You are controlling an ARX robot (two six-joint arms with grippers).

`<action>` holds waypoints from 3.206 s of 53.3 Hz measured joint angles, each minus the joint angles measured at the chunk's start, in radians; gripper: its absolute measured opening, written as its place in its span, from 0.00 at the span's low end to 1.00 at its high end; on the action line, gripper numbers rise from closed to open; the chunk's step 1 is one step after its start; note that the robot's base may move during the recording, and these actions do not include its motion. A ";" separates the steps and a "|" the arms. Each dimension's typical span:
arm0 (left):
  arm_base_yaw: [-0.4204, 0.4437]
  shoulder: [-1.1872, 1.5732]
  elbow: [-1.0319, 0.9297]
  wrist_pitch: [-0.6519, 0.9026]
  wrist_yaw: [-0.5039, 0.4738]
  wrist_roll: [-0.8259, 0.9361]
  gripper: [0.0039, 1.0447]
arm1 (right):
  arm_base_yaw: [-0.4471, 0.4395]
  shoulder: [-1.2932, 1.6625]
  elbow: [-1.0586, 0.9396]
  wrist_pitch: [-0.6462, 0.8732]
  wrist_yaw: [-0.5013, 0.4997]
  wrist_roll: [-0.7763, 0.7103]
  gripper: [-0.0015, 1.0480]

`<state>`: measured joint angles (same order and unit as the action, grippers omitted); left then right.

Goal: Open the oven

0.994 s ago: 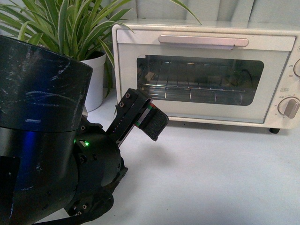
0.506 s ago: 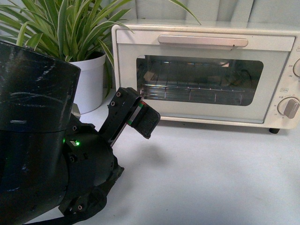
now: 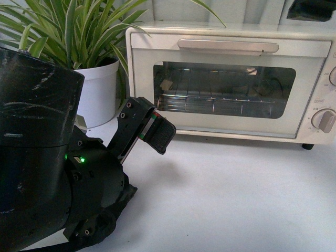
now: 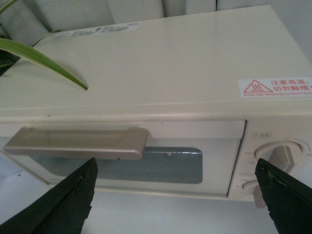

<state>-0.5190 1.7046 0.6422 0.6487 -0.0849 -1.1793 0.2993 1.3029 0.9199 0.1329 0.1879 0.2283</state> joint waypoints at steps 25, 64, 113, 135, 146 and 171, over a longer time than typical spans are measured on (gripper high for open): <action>0.004 -0.009 0.000 -0.010 0.007 0.001 0.94 | 0.034 0.192 0.157 -0.070 0.082 0.045 0.91; 0.019 -0.018 -0.007 -0.020 0.010 0.004 0.94 | 0.047 0.123 0.033 -0.045 0.001 -0.041 0.91; 0.019 -0.029 -0.018 -0.031 -0.010 0.052 0.94 | 0.090 -0.214 -0.359 -0.013 -0.145 -0.002 0.91; 0.008 -0.038 -0.020 -0.078 -0.101 0.355 0.94 | -0.074 -0.482 -0.420 -0.098 -0.240 0.061 0.91; -0.008 -0.037 -0.023 -0.082 -0.156 0.490 0.94 | -0.078 -0.492 -0.439 -0.100 -0.248 0.061 0.91; -0.046 -0.029 -0.055 -0.043 -0.241 0.889 0.94 | -0.077 -0.494 -0.459 -0.100 -0.253 0.061 0.91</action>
<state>-0.5652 1.6760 0.5873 0.6052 -0.3256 -0.2901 0.2226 0.8085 0.4614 0.0334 -0.0654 0.2893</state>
